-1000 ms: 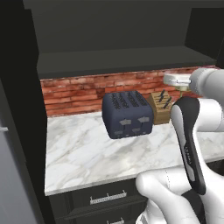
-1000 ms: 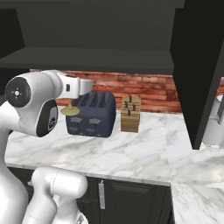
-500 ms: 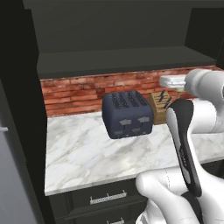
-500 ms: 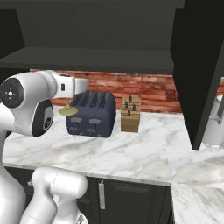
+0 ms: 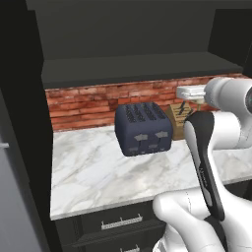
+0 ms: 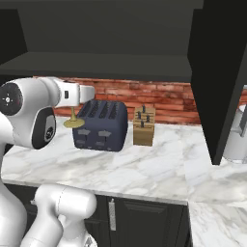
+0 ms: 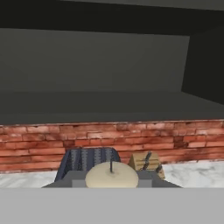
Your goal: Get the candle and the liquor from the cabinet and move them to the dining counter.
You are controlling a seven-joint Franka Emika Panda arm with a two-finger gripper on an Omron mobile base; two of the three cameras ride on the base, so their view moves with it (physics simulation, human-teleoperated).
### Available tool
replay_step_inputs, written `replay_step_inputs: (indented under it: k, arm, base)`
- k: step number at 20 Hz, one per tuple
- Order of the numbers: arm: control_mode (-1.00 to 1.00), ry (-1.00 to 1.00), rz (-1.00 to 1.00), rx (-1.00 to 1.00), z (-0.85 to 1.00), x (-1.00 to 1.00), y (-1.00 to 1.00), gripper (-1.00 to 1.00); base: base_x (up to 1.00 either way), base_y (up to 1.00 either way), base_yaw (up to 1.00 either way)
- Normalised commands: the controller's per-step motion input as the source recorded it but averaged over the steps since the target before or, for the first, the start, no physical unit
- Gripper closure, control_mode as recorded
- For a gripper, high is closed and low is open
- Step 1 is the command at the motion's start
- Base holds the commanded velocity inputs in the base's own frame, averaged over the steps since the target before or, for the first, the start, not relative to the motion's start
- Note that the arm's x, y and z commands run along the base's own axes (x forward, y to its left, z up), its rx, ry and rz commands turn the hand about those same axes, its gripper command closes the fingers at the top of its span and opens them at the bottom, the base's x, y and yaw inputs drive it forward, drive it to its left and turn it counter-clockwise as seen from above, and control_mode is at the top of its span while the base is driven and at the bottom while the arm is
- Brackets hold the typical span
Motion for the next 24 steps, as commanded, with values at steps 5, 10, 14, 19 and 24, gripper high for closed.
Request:
replay_step_inputs:
  k: [5,10,14,19,24]
  arm:
    - [1.00,0.00,0.00,0.00,0.00,0.00,0.00,1.00]
    - [1.00,0.00,0.00,0.00,0.00,0.00,0.00,1.00]
    - [1.00,0.00,0.00,0.00,0.00,0.00,0.00,1.00]
    - [1.00,0.00,0.00,0.00,0.00,0.00,0.00,1.00]
    - [1.00,0.00,0.00,0.00,0.00,0.00,0.00,1.00]
  base:
    - [-0.78,-0.02,0.00]
    - [-1.00,-0.07,-0.04]
    - [-1.00,0.07,-0.25]
    - [-0.91,0.36,-0.68]
    - [-0.28,0.01,-1.00]
